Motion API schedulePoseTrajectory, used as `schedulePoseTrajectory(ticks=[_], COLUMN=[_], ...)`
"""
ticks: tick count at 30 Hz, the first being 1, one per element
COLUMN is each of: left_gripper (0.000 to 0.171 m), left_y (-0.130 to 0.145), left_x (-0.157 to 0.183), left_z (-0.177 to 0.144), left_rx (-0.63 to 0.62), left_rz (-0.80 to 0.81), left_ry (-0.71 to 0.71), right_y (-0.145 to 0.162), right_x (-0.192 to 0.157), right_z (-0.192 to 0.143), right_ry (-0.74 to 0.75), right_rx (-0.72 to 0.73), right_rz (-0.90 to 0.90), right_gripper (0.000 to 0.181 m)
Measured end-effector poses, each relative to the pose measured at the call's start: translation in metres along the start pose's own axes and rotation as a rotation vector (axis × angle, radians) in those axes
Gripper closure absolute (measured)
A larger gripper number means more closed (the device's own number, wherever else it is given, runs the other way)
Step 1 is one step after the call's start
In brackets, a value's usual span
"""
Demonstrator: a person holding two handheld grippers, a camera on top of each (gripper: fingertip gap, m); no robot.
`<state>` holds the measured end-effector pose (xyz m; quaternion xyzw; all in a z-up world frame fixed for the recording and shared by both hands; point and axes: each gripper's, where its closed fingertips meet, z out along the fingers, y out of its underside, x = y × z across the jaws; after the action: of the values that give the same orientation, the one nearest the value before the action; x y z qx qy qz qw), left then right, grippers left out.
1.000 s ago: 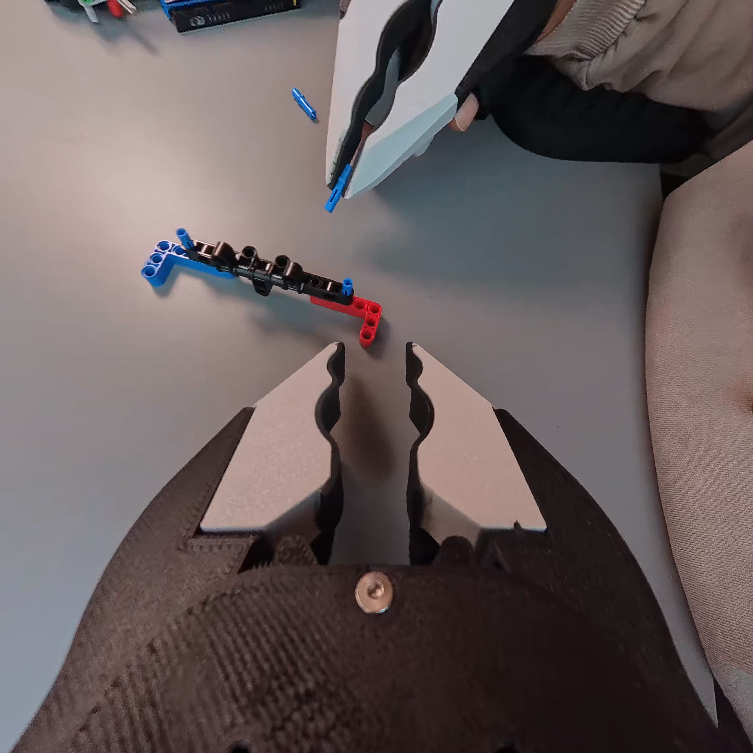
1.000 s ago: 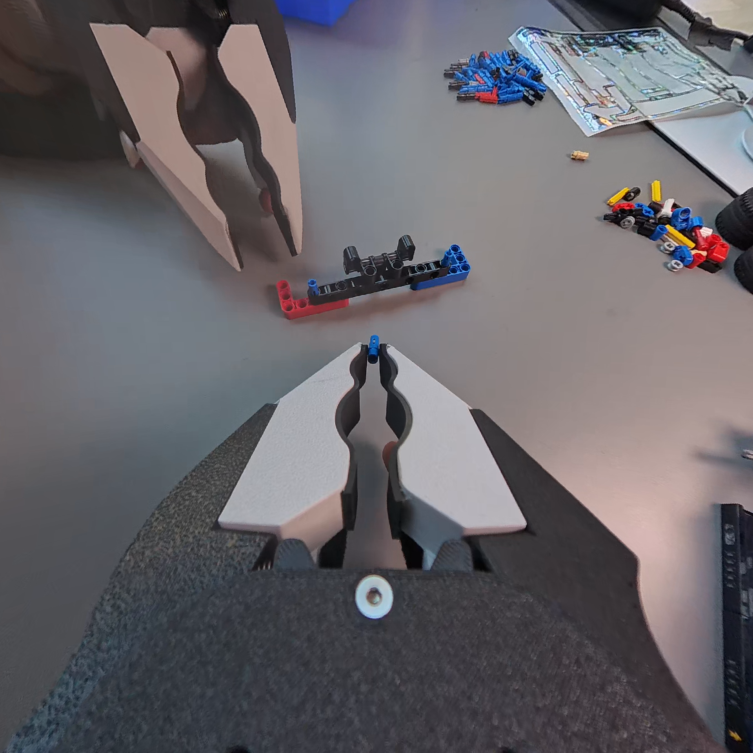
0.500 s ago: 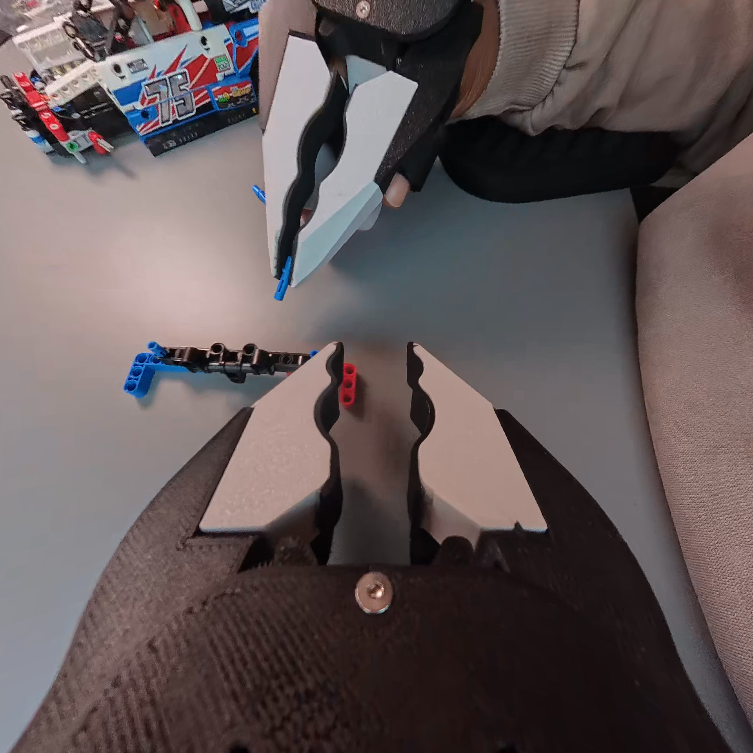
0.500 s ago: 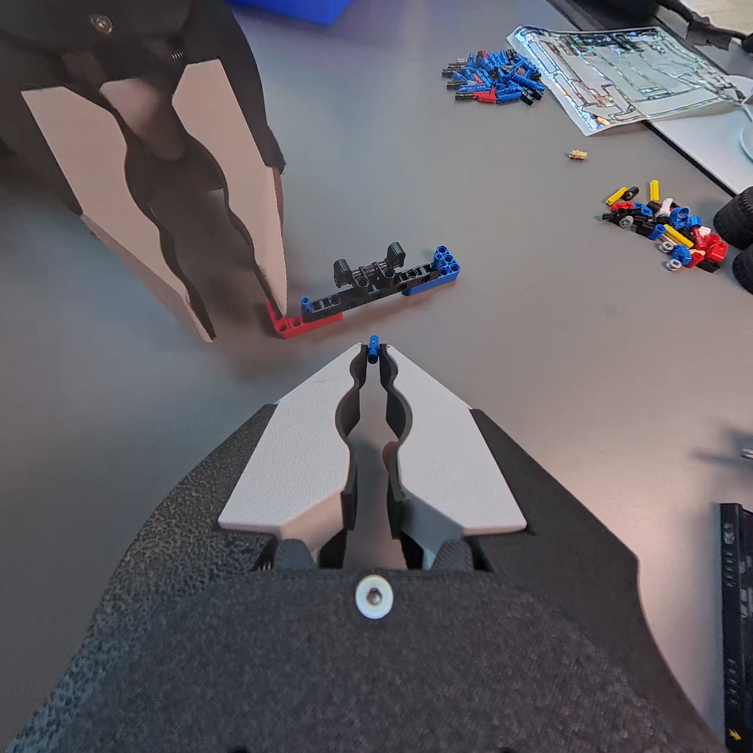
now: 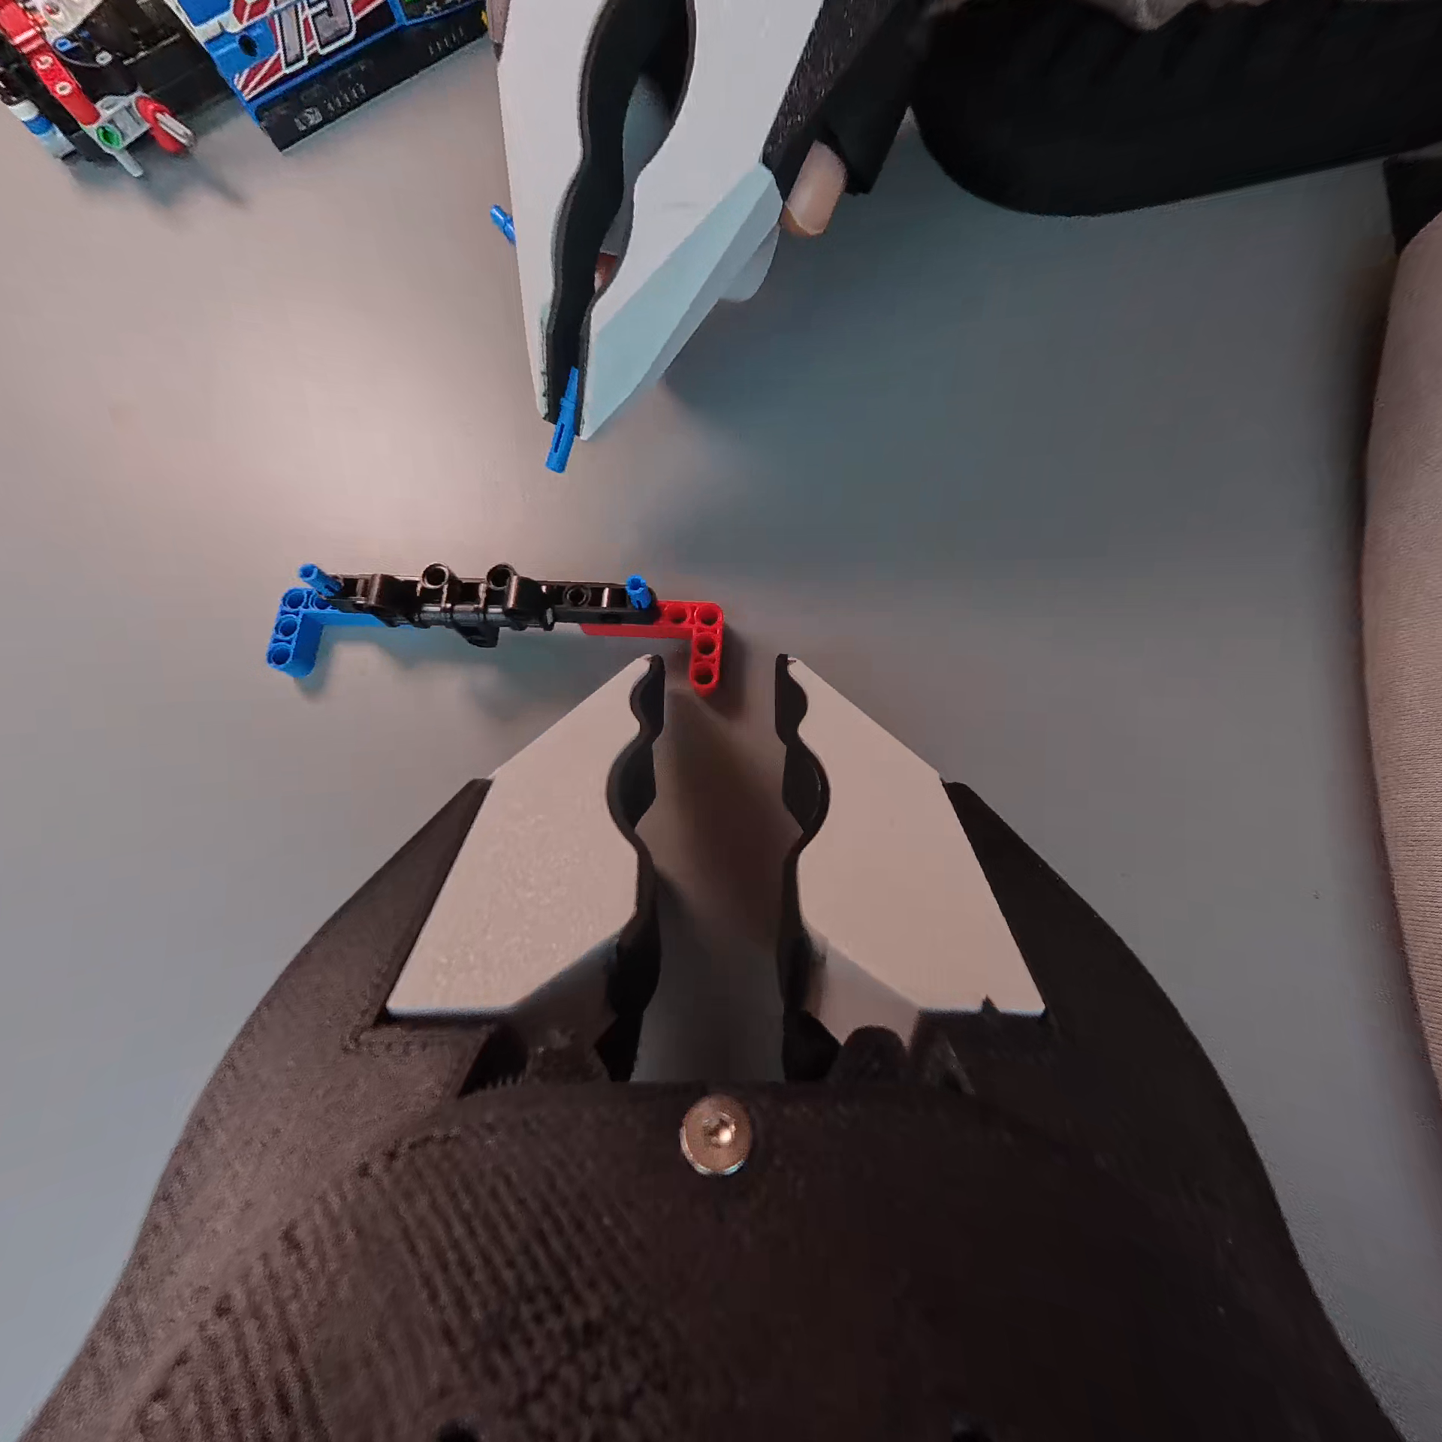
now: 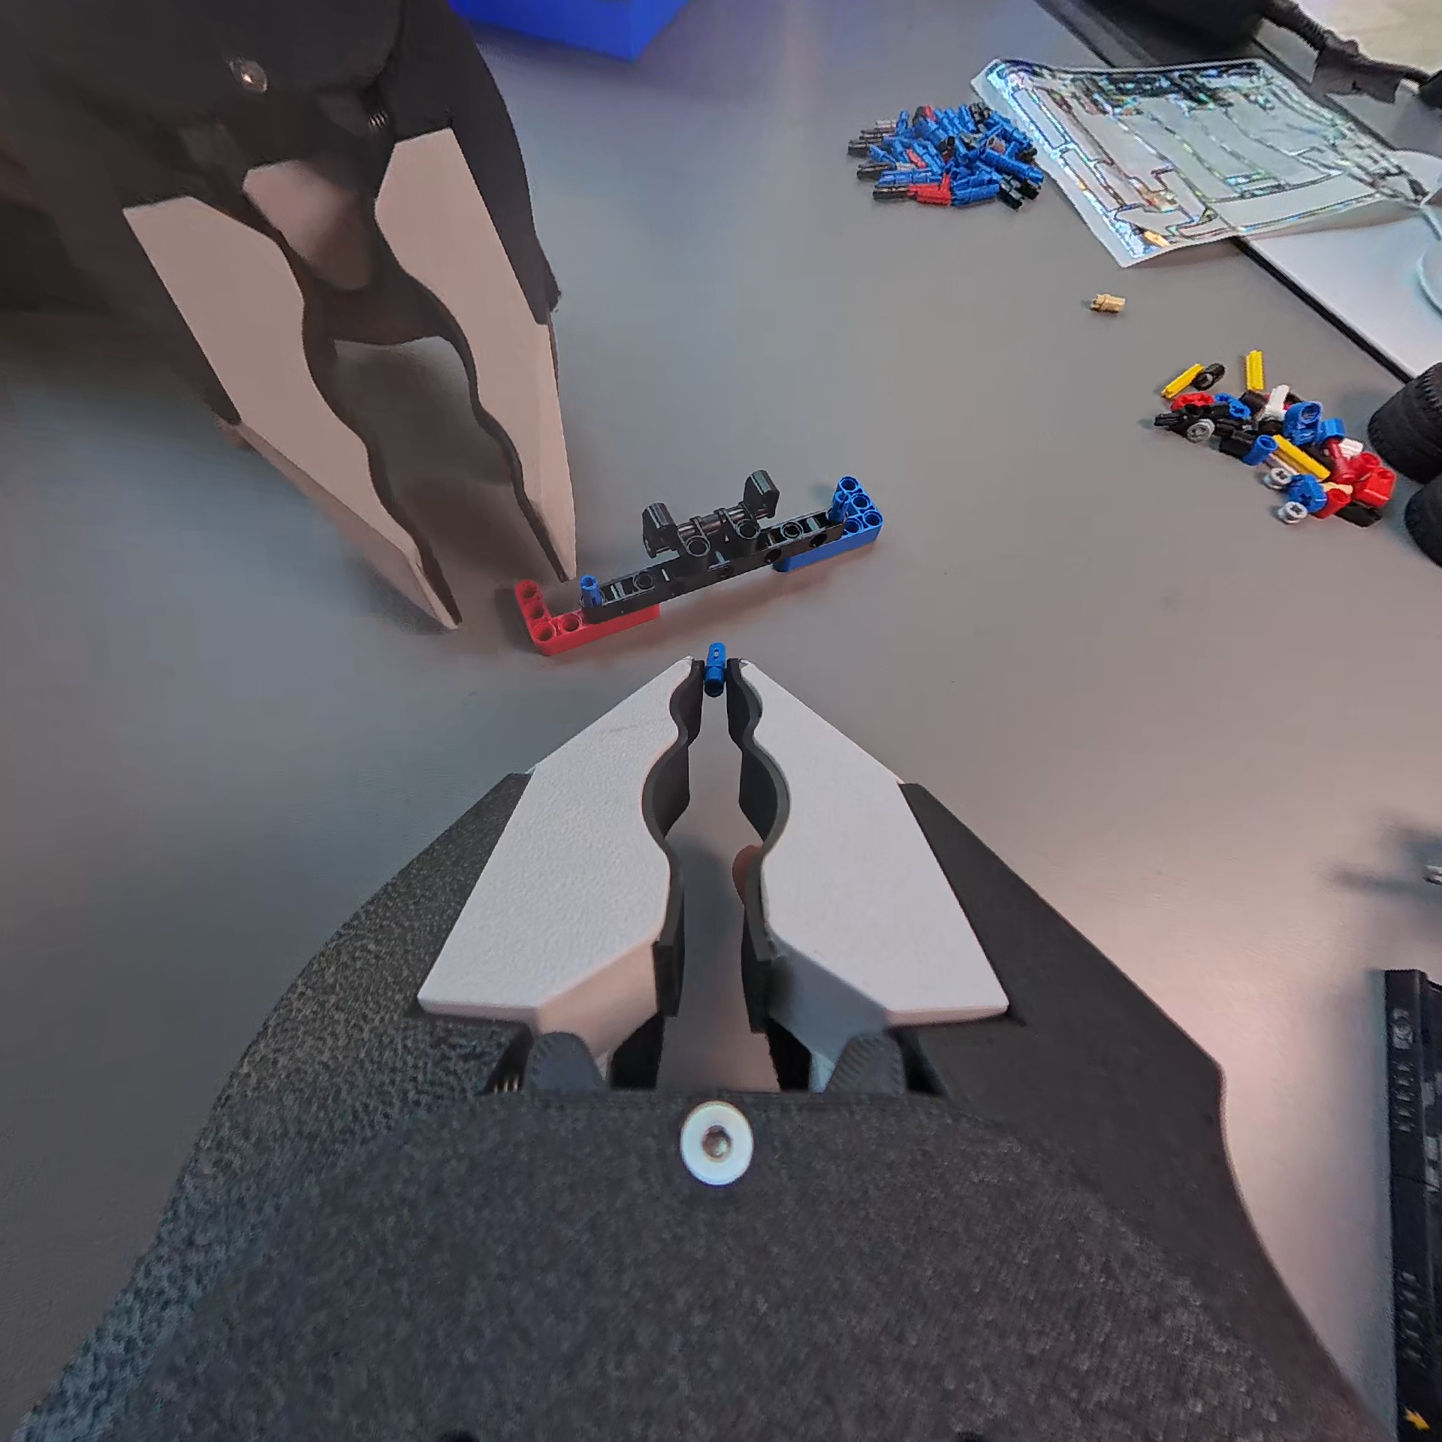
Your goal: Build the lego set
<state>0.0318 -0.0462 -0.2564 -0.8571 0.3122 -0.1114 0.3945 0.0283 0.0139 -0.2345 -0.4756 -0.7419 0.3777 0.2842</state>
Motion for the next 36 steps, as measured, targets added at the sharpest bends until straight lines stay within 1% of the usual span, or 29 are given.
schedulePoseTrajectory(ticks=[1,3,6,8,10,13,14,15,19,22,24,26,27,29,31,35,36], left_gripper=[0.149,0.165,0.165,0.165,0.165,0.165,0.165,0.165,0.163,0.156,0.149,0.142,0.137,0.134,0.136,0.159,0.159], left_y=[0.001,0.0,0.003,0.005,0.005,0.004,0.01,0.018,0.036,0.041,0.036,0.029,0.028,0.03,0.034,0.035,0.036], left_x=[-0.002,-0.004,0.0,0.001,0.006,0.023,0.028,0.027,0.003,-0.03,-0.043,-0.045,-0.043,-0.037,-0.035,-0.038,-0.038], left_z=[0.002,0.002,-0.002,-0.004,-0.008,-0.021,-0.025,-0.029,-0.049,-0.062,-0.068,-0.068,-0.066,-0.056,-0.045,-0.037,-0.038], left_rx=[-0.009,-0.009,-0.004,0.001,0.019,0.072,0.062,0.039,0.019,0.035,0.08,0.11,0.105,0.06,0.01,-0.02,-0.015], left_rz=[0.023,0.037,0.075,0.072,0.089,0.138,0.142,0.141,0.047,-0.021,-0.066,-0.098,-0.103,-0.088,-0.067,-0.041,-0.023], left_ry=[-0.024,-0.038,-0.003,0.01,0.049,0.18,0.235,0.258,0.238,0.109,0.058,0.043,0.046,0.044,0.024,0.003,0.01], right_y=[0.0,-0.001,-0.001,-0.001,-0.001,-0.002,-0.002,-0.002,-0.002,-0.002,-0.002,-0.002,-0.002,-0.002,-0.002,-0.002,-0.002], right_x=[0.0,0.0,0.0,0.0,0.0,0.001,0.001,0.001,0.001,0.001,0.001,0.001,0.001,0.001,0.001,0.001,0.001], right_z=[0.0,-0.001,-0.001,-0.001,-0.001,-0.002,-0.002,-0.002,-0.002,-0.002,-0.002,-0.002,-0.002,-0.003,-0.003,-0.003,-0.004], right_ry=[0.001,0.003,0.003,0.004,0.004,0.009,0.009,0.01,0.01,0.008,0.007,0.006,0.007,0.008,0.009,0.009,0.009], right_rx=[0.0,0.002,0.003,0.002,0.003,0.006,0.008,0.009,0.009,0.009,0.008,0.007,0.007,0.008,0.009,0.01,0.01], right_rz=[0.0,-0.001,-0.003,-0.004,-0.005,-0.008,-0.007,-0.005,-0.007,-0.006,-0.007,-0.008,-0.009,-0.009,-0.009,-0.013,-0.014], right_gripper=[0.178,0.178,0.178,0.178,0.178,0.178,0.178,0.178,0.178,0.178,0.178,0.178,0.178,0.178,0.178,0.178,0.178])
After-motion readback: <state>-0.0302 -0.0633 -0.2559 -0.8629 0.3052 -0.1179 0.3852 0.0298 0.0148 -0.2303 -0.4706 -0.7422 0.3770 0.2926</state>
